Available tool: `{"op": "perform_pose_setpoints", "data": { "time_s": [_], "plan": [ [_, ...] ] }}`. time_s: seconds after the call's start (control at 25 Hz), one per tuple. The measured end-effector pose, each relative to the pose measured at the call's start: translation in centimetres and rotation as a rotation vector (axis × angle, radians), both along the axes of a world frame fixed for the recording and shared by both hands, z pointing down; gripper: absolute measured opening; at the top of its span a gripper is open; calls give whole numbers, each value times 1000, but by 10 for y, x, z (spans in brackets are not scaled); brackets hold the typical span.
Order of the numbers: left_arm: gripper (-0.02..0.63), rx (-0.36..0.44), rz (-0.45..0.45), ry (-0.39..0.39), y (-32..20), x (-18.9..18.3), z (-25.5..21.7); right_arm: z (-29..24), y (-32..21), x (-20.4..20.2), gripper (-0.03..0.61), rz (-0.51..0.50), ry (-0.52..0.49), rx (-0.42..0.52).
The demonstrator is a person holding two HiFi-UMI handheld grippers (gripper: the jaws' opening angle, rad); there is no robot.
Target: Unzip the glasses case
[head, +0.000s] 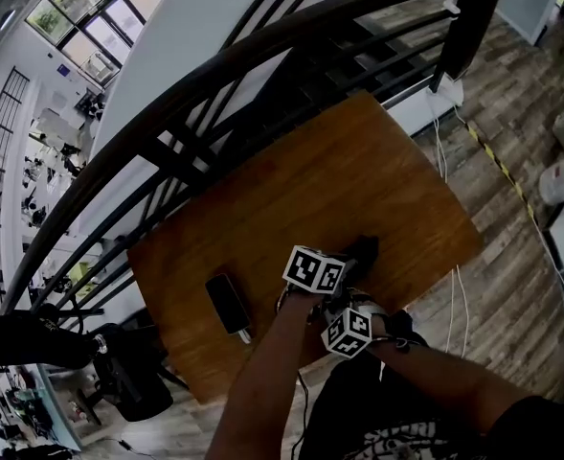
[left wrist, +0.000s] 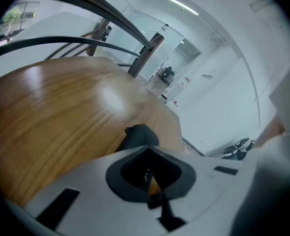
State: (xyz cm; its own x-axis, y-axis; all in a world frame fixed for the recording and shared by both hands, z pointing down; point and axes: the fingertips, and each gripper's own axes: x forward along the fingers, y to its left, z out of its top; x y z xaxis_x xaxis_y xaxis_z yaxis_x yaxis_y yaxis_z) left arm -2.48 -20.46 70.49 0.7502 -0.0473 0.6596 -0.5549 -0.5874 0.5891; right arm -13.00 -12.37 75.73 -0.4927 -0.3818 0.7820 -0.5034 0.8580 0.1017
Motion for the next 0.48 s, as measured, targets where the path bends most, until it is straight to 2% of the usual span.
{"op": "perform_pose_setpoints", "data": {
  "time_s": [0.08,0.2,0.28,0.36,0.48],
  "plan": [
    [5,12,-3,1,2,0,0,-5,3,-8,21,-69,-16,6],
    [5,57,4,-5,6,-1,-1,-19,7,8,23,-29,-92,-83],
    [5,138,-14,-24,5,-7,-3,-29,16,32,23,-2,-119,-108],
    [5,258,-111,-1,-3,-16,-22,-43,21,61,23,47,-146,-115],
    [5,428,-340,61,-11,-36,-73,-79,21,106,23,185,-233,-113]
  ]
}}
